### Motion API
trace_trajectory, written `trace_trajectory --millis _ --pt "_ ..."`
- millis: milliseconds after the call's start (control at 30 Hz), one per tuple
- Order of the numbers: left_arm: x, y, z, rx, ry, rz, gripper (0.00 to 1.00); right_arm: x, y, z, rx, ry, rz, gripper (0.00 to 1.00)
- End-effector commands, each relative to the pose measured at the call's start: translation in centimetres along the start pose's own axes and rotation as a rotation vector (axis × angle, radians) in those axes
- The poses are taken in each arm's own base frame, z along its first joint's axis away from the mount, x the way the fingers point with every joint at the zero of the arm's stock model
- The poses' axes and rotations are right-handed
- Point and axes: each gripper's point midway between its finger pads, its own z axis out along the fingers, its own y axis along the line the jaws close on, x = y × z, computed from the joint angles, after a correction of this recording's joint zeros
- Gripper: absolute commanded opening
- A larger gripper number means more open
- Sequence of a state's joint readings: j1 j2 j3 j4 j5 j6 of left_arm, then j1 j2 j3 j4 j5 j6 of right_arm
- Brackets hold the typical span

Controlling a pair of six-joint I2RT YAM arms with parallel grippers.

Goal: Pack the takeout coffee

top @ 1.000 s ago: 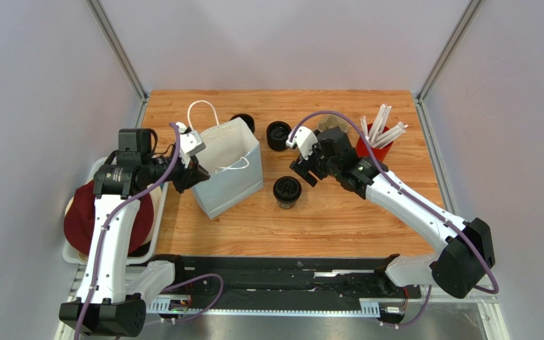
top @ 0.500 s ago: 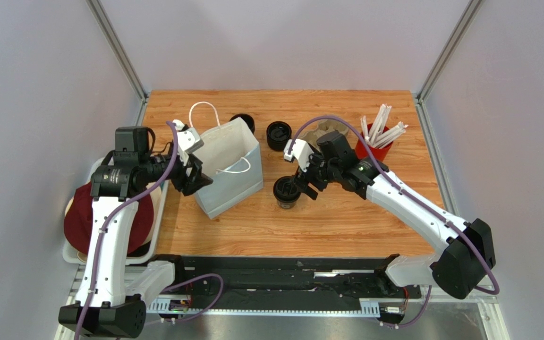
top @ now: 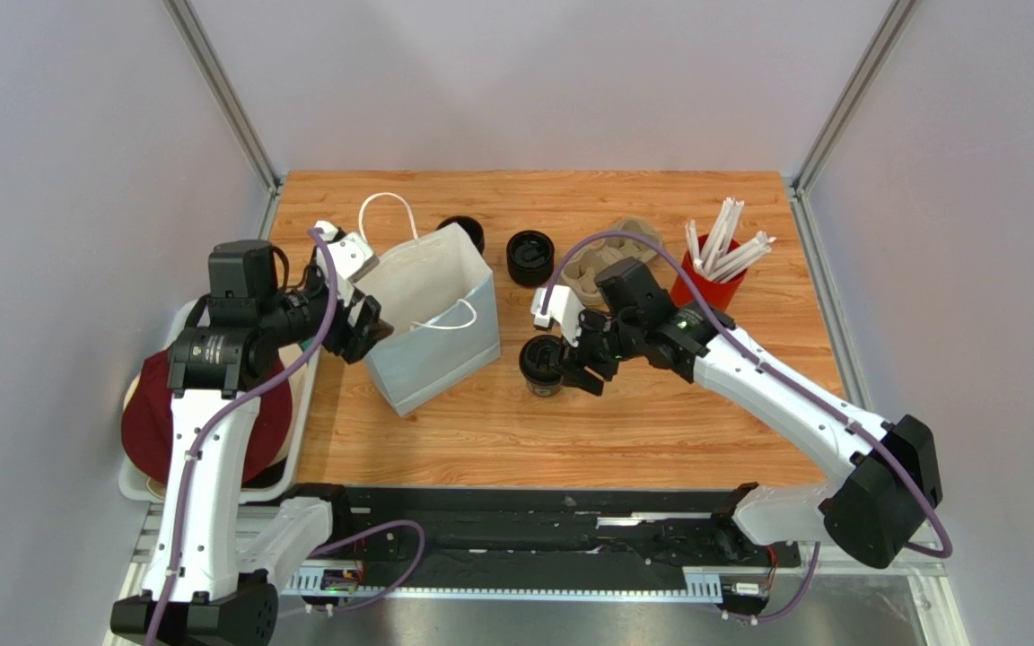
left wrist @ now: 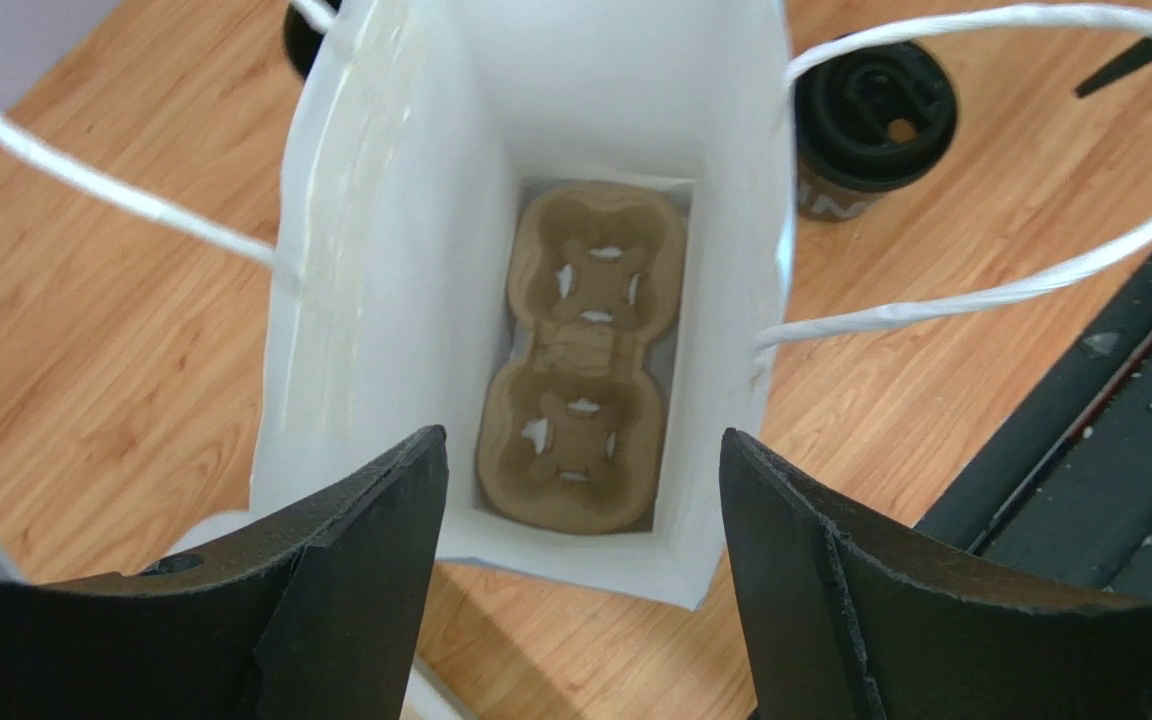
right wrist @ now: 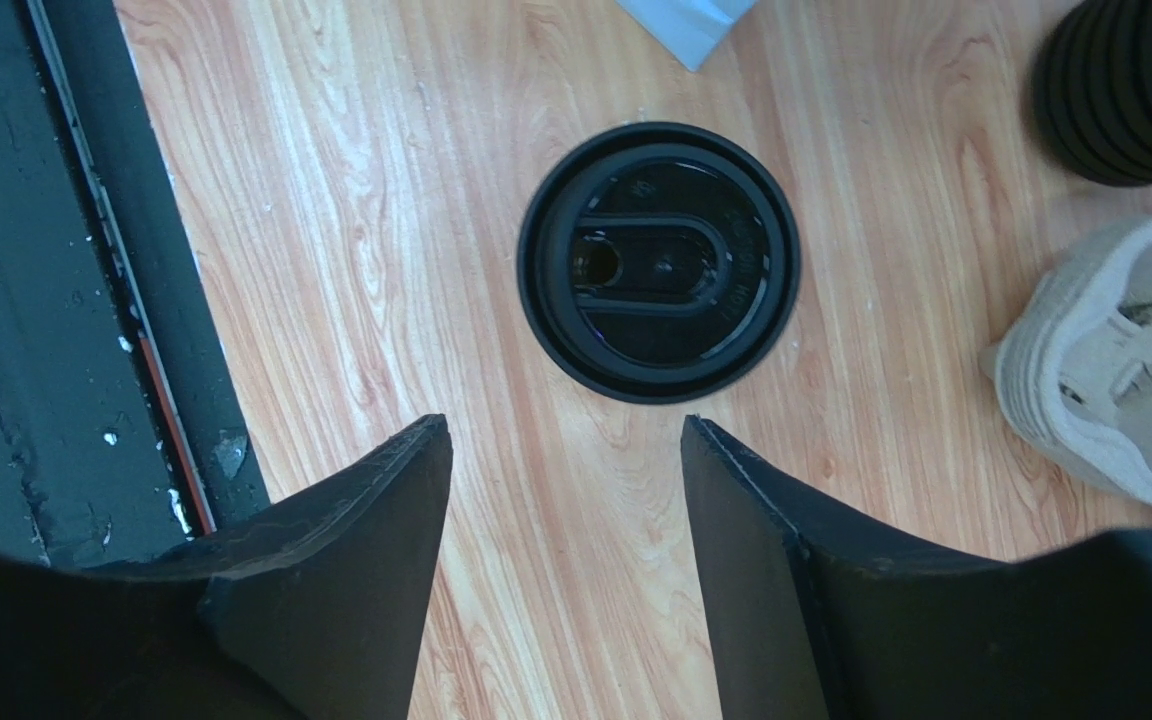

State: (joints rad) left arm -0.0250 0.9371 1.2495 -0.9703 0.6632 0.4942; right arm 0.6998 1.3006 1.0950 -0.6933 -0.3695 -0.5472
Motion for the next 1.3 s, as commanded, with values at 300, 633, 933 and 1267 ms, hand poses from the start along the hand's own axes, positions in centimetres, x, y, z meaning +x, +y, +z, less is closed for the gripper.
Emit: trace_trajectory --millis 300,633,933,1267 --pt "0.4 3.4 -0.6 -0.217 -0.015 -0.051 0.77 -1.9 -0.1 3.3 0.044 0.029 -0.024 0.58" --pt "0.6 3.6 -0.9 -0.233 -0.024 -0.069 0.77 -3.0 -0.6 3.6 0.088 -0.028 -0.021 0.58" --pt "0.7 3.7 -1.0 -0.239 -0.03 -0.074 0.77 -2.0 0.0 5.2 0.059 0.018 -0.028 0.51" --pt "0.9 3.8 -0.8 -0.232 -0.03 -0.078 0.77 -0.9 -0.1 6.2 0.058 0.059 -0.026 0.38"
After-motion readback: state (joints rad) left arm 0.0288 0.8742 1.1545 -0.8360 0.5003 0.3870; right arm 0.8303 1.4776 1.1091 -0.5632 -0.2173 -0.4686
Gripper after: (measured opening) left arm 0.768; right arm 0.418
